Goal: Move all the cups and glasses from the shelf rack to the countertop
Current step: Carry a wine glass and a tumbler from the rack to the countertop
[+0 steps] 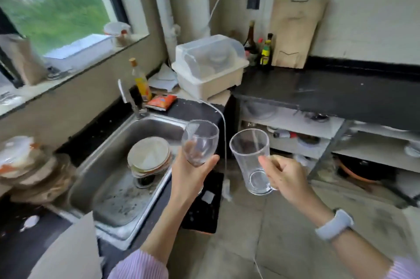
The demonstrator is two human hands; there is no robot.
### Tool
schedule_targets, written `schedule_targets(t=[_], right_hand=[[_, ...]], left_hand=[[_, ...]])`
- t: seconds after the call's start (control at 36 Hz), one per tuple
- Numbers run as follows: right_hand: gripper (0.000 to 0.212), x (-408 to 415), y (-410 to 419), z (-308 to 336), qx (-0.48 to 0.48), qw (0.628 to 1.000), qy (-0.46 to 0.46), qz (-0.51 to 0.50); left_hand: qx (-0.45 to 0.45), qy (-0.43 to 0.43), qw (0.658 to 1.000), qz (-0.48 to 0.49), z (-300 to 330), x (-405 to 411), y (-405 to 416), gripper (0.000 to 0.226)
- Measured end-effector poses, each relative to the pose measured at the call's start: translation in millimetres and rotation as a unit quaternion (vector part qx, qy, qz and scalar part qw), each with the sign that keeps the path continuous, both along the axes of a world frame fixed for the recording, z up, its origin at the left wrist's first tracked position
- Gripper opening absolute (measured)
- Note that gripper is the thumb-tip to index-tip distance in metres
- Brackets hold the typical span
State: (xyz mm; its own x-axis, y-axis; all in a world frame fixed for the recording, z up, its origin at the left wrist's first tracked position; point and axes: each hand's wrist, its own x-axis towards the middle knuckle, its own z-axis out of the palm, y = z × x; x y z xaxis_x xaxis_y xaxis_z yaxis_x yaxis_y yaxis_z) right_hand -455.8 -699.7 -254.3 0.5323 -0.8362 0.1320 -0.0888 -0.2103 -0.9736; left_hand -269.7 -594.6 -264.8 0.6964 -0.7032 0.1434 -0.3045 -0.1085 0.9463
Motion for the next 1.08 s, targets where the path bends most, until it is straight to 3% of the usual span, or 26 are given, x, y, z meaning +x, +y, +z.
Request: schedule_targets(t=[0.28, 0.42, 0.78, 1.08], right_hand=[[0.05, -114.0, -133.3, -22.9, 0.007, 0.984, 0.004, -0.179], [0.05, -141.6, -215.3, -32.9, 0.019, 0.972, 0.006, -0.233], [0.049, -159.4, -471.3, -20.4, 0.04, 0.948, 0.03, -0.316], [0.048, -183.1, -654.9, -38.9, 0.074, 0.934, 0.031, -0.349]], left_hand=[[0.017, -0.003, 0.989, -0.145, -13.2, -87.7, -189.3, 0.037], [0.022, -0.009, 0.978, -0.205, -20.0, -106.5, -298.5, 0.043], [0.046, 0.01, 0.965, -0.259, -28.4, -125.6, -613.7, 0.053], [0.08, 0.038, 0.954, -0.287, -44.7, -162.6, -809.2, 0.059]])
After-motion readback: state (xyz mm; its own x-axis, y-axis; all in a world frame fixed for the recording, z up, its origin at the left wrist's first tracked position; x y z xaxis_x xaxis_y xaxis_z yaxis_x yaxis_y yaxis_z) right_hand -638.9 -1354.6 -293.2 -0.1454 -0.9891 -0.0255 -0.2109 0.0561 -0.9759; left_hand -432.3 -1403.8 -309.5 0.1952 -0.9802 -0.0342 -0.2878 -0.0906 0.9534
